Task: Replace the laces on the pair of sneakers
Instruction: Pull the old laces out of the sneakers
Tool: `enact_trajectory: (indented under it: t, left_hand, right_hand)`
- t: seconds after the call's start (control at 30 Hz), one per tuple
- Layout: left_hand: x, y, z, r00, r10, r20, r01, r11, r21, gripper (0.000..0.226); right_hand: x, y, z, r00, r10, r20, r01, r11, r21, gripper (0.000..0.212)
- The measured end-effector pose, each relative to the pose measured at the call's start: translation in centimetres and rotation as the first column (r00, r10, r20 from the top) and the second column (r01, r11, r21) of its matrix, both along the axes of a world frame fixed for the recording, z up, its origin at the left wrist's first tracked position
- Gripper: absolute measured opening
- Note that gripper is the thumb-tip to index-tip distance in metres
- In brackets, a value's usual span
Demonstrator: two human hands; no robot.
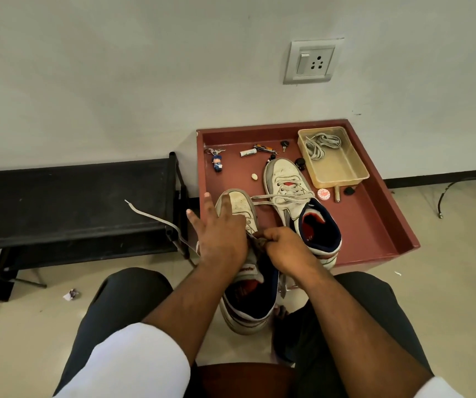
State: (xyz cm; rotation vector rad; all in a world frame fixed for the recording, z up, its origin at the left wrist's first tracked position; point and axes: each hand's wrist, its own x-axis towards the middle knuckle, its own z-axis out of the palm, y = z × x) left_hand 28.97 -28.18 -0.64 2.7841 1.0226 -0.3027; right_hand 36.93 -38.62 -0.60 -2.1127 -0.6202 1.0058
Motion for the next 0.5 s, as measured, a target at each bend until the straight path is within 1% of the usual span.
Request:
enact_trajectory:
  t: [0.07, 0.13, 0.23, 0.27, 0.33, 0.4, 0.43, 0.47, 0.5]
  left_hand:
    - [0.2, 0.1, 0.0, 1.000, -0.020, -0.022, 0.021, 0.999, 0.041, 0.029]
    - [0.2, 0.3, 0.0, 0.997, -0.050, -0.056, 0.053, 0.998, 0.046, 0.029]
    - [-0.1, 0.9, -0.3, 0.996, -0.057, -0.074, 0.058, 0.998, 0.002, 0.032]
    - [-0.1, 1.2, -0.6, 0.996, -0.052, -0.073, 0.050, 0.998, -0.034, 0.034]
    - [-0.3, 1.5, -0.8, 1.000, -0.007, -0.018, 0.004, 0.992, -0.123, 0.034]
    - [-0.3, 1.7, -0.7, 0.995, 0.068, 0.070, -0.049, 0.967, -0.251, 0.021]
    - [-0.4, 2.0, -1.2, 0.985, 0.133, 0.113, -0.092, 0.946, -0.311, 0.014]
    - [-0.6, 2.2, -1.5, 0.962, 0.227, 0.153, -0.152, 0.909, -0.389, 0.010]
    - [-0.9, 2.6, -1.8, 0.911, 0.374, 0.175, -0.236, 0.819, -0.523, 0.007]
  right_hand:
    - [-0.1, 0.1, 0.0, 1.000, 0.011, 0.009, -0.011, 1.000, 0.004, 0.027]
    - [-0.1, 0.2, 0.0, 1.000, 0.016, 0.021, -0.016, 1.000, 0.016, 0.026]
    - [-0.2, 0.2, -0.2, 1.000, 0.016, 0.026, -0.016, 0.999, 0.037, 0.025]
    - [-0.2, 0.2, -0.3, 0.999, 0.015, 0.028, -0.016, 0.999, 0.045, 0.026]
    - [-0.3, 0.1, -0.4, 1.000, 0.007, 0.019, -0.008, 0.999, 0.053, 0.027]
    - [-0.3, 0.0, -0.5, 1.000, -0.009, 0.003, 0.008, 0.999, 0.052, 0.028]
    - [-0.3, 0.0, -0.5, 1.000, -0.013, 0.000, 0.013, 0.999, 0.053, 0.028]
    - [-0.3, 0.0, -0.5, 1.000, -0.017, -0.002, 0.017, 0.998, 0.056, 0.029]
    - [-0.2, 0.0, -0.6, 1.000, -0.022, -0.004, 0.022, 0.998, 0.059, 0.030]
